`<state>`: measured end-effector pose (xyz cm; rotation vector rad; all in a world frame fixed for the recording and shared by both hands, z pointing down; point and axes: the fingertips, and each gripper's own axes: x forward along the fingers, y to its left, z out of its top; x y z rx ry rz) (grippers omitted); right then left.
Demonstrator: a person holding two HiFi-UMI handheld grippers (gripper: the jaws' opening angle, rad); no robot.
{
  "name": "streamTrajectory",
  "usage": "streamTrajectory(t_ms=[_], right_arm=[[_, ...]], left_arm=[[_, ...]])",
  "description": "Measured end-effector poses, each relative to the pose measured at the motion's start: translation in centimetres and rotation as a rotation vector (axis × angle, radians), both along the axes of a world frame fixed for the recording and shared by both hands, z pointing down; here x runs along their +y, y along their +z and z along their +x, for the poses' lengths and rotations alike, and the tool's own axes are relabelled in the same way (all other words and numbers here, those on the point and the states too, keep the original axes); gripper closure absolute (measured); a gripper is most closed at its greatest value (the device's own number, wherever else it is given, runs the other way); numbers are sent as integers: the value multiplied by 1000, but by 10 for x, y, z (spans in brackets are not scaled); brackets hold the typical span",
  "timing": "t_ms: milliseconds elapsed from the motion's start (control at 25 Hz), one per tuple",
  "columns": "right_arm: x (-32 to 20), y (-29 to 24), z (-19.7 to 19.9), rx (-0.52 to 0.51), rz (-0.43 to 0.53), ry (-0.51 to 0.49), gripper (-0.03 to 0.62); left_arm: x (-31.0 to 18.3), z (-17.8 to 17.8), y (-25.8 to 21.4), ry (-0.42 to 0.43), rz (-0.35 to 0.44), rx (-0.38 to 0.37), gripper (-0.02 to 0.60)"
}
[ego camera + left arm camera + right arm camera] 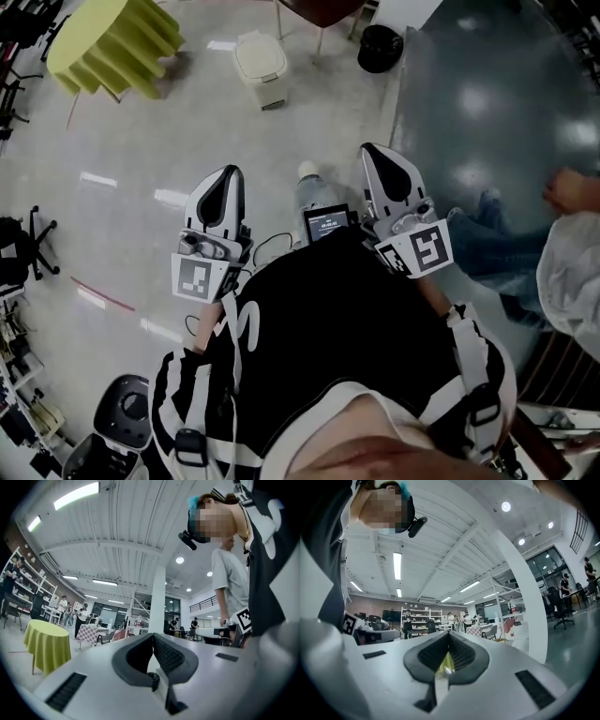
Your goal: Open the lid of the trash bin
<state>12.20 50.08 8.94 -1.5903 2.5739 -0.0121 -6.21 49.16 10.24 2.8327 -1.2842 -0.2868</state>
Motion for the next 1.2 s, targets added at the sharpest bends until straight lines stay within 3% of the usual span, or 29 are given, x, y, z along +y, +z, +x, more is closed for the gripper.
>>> streamTrajectory(t_ms=[240,600,1200], right_arm=[[-63,11,-3,15,-23,-38,585],[-154,34,11,50,-133,-40,585],[-287,42,7,80,-190,-105,585]], left_arm=[[-58,2,6,-36,1,-28,574],[-143,15,26,-75,-70,-119,574],[-263,15,26,-138,-133,-131,574]])
